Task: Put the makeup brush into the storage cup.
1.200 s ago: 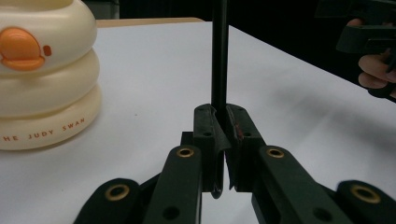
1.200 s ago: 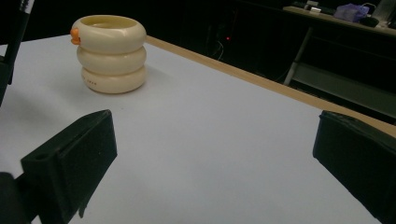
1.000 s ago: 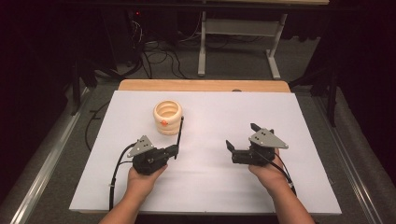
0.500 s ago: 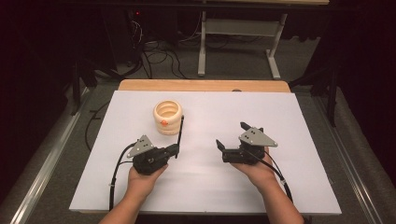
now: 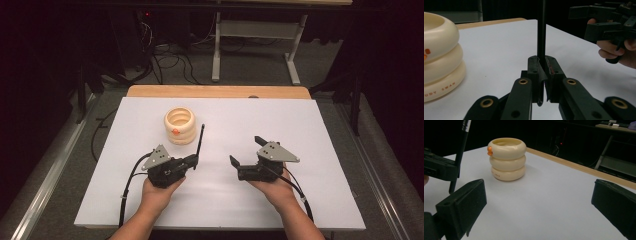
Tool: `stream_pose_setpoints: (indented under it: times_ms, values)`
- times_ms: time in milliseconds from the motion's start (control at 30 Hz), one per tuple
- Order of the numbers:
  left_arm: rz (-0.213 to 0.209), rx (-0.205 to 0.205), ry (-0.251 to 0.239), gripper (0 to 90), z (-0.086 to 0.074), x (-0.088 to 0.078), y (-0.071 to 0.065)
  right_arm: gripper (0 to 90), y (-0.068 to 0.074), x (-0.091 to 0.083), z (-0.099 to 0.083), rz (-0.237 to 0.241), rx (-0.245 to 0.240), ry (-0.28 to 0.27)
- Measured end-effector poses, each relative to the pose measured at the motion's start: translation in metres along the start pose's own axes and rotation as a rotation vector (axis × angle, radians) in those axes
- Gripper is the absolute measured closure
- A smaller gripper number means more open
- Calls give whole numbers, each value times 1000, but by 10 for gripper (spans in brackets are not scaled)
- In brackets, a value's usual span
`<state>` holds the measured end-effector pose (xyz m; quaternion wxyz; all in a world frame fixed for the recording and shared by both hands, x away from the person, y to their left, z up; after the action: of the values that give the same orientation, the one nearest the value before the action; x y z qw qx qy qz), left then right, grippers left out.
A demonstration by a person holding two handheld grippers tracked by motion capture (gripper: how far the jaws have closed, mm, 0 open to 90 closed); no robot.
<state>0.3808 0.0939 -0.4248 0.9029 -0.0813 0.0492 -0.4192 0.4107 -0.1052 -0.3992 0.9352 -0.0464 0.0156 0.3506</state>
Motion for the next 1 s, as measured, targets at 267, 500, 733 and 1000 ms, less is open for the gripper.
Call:
stream_pose_setpoints:
  times_ms: [267, 500, 733, 1000]
  values:
    - [-21, 12, -5, 837, 2, 8, -10, 30, 2, -4, 8, 14, 41, -36]
    - [-33, 26, 5, 837, 4, 13, -16, 56, 2, -8, 15, 22, 67, -63]
    - [-38, 41, 7, 837, 12, 19, -22, 96, 2, -10, 19, 42, 93, -83]
    - [-49, 18, -1, 837, 11, 36, -32, 149, 3, -11, 23, 59, 130, -95]
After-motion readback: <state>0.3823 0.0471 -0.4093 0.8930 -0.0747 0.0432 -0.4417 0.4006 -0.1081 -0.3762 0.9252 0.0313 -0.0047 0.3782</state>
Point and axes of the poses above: each handheld gripper's, and its own axes: x roughly forward along the jaws, z roughly out of its top, y roughly to its left, the point moved 8 cm from there along x, roughly forward along the jaws, and after that the axes turned 14 degrees about -y, right-handed, at the moved point
